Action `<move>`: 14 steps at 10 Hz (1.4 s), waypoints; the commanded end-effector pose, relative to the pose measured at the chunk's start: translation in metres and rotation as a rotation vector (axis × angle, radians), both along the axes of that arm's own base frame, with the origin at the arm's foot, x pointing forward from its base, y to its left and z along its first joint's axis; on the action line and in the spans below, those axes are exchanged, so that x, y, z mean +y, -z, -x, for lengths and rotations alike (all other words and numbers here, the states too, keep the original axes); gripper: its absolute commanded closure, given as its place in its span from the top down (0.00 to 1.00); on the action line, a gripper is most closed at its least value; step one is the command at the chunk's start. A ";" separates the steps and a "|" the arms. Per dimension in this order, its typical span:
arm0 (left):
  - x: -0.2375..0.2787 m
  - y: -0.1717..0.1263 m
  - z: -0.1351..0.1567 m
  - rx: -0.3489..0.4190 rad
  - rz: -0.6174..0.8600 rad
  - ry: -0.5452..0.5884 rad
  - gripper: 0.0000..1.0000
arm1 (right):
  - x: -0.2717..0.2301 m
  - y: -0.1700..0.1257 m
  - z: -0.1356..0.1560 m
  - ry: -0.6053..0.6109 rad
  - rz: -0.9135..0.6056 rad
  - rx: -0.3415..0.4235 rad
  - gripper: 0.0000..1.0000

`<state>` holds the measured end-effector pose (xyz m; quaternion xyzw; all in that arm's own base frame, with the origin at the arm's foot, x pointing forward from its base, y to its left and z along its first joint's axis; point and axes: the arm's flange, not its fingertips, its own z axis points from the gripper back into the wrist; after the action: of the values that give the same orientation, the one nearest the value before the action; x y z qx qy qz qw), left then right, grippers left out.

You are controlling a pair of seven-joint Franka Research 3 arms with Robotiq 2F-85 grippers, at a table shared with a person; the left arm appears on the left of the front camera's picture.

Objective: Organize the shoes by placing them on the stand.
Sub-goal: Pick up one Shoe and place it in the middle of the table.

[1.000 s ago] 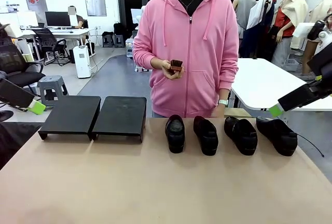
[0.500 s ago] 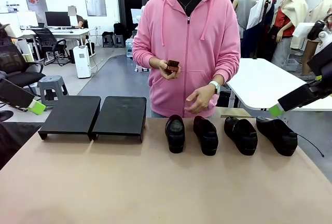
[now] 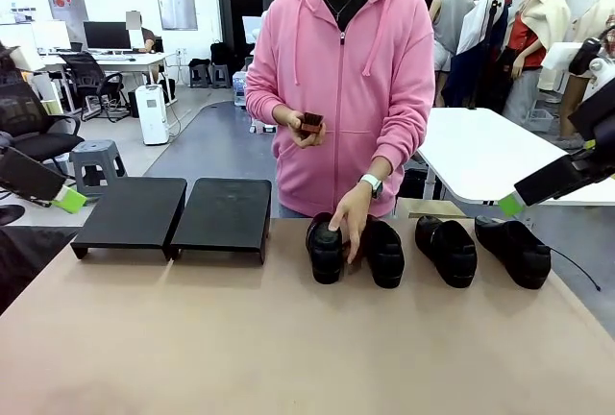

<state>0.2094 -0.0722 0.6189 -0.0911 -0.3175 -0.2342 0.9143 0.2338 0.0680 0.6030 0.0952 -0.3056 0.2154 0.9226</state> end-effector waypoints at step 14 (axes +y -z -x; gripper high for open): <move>-0.014 0.011 -0.024 0.005 -0.017 -0.002 1.00 | -0.087 0.107 -0.349 0.362 -0.009 0.472 1.00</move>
<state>0.2338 -0.0877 0.6087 -0.0791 -0.3123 -0.2308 0.9181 0.5373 -0.0086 0.4942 0.0719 -0.1230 0.0220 0.9896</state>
